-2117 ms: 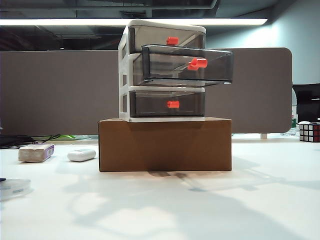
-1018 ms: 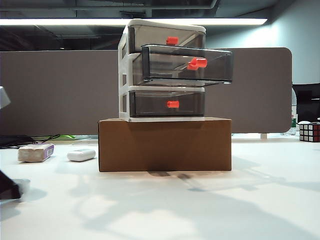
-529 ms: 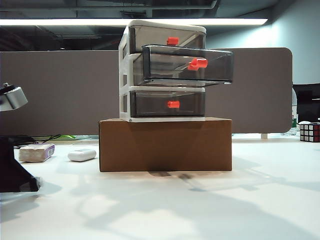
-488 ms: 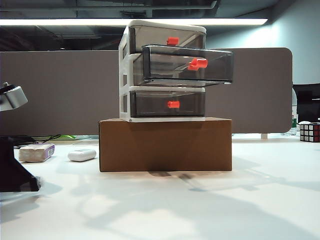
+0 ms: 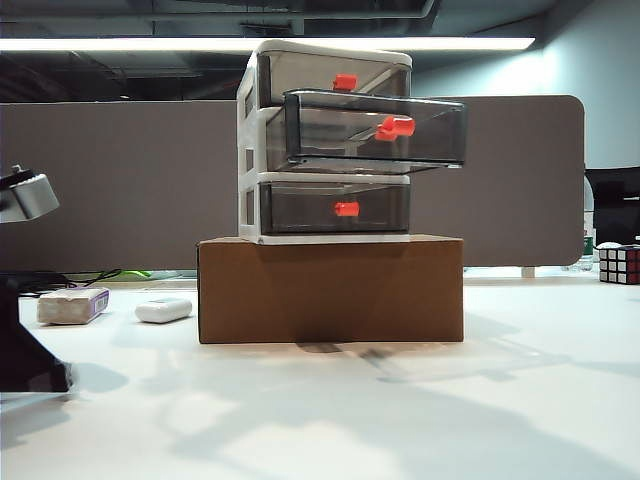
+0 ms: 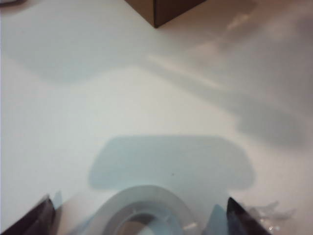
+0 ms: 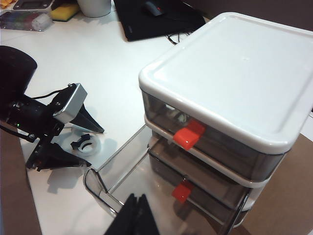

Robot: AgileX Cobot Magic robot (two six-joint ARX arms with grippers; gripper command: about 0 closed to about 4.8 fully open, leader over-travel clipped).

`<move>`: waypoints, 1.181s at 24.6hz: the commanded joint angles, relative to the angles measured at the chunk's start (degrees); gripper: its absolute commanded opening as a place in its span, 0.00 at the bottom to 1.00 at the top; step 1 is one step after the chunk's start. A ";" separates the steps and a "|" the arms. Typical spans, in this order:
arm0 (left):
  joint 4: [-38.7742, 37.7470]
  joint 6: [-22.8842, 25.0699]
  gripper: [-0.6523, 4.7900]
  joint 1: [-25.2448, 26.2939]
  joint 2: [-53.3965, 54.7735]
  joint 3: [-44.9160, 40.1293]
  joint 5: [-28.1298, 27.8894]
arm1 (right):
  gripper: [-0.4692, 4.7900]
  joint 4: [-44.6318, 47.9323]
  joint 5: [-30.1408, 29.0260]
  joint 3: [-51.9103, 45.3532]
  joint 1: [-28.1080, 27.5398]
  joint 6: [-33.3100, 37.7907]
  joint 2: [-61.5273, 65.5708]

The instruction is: Open the second layer of the drawer on the table, pick up the transparent tape on the table and put it in, and finally close the drawer.

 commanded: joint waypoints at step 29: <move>-6.95 6.67 0.35 -0.17 -2.84 7.80 -1.36 | 0.08 0.92 0.20 0.24 -0.02 -0.15 -0.26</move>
